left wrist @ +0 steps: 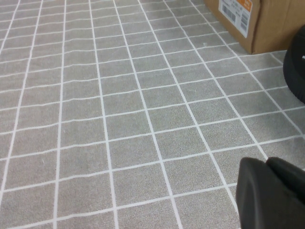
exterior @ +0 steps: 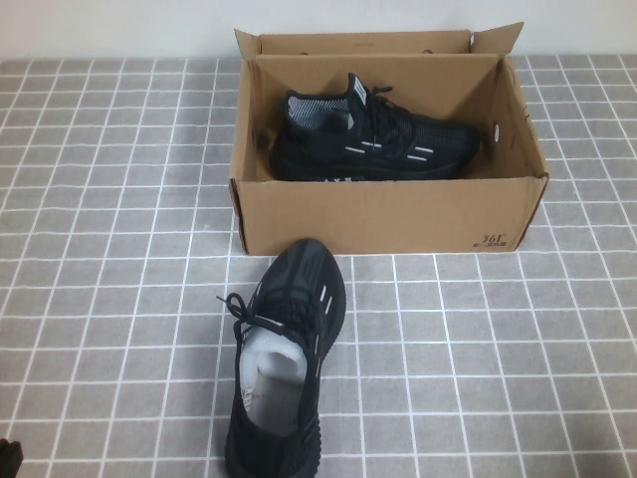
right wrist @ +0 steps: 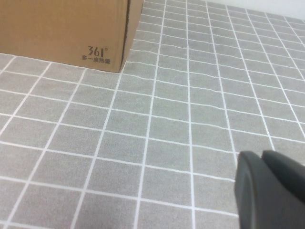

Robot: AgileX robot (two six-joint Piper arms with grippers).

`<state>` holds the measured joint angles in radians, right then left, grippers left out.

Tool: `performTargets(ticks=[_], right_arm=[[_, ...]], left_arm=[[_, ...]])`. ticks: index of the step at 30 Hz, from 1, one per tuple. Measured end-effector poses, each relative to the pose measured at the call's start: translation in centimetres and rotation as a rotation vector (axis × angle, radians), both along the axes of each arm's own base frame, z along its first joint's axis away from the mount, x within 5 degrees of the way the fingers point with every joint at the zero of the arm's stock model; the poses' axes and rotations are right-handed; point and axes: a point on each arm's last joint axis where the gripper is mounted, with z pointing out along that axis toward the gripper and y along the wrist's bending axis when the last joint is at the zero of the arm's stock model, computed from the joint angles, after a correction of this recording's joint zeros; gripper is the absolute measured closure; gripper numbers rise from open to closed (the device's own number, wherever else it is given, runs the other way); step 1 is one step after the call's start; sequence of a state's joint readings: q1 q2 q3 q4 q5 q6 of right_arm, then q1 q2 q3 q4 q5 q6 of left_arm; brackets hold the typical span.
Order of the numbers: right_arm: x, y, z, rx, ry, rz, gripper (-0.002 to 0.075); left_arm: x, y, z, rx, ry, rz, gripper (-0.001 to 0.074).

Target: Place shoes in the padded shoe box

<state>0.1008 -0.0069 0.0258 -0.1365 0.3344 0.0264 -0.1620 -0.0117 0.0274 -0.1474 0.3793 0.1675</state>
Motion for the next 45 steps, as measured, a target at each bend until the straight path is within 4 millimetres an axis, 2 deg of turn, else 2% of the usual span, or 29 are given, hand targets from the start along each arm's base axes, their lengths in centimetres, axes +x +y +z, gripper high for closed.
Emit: performTargets(ticks=[11, 17, 45], right_arm=[[0.0, 0.0, -0.01, 0.0, 0.002, 0.0, 0.0734], [-0.17, -0.08, -0.57, -0.01, 0.065, -0.006, 0.0734], [-0.17, -0.09, -0.58, -0.012, 0.066, -0.006, 0.0734]], left_arm=[[0.0, 0.0, 0.0, 0.0, 0.0, 0.0, 0.0739], [0.0, 0.0, 0.0, 0.0, 0.0, 0.0, 0.0739], [0.0, 0.0, 0.0, 0.0, 0.0, 0.0, 0.0739]])
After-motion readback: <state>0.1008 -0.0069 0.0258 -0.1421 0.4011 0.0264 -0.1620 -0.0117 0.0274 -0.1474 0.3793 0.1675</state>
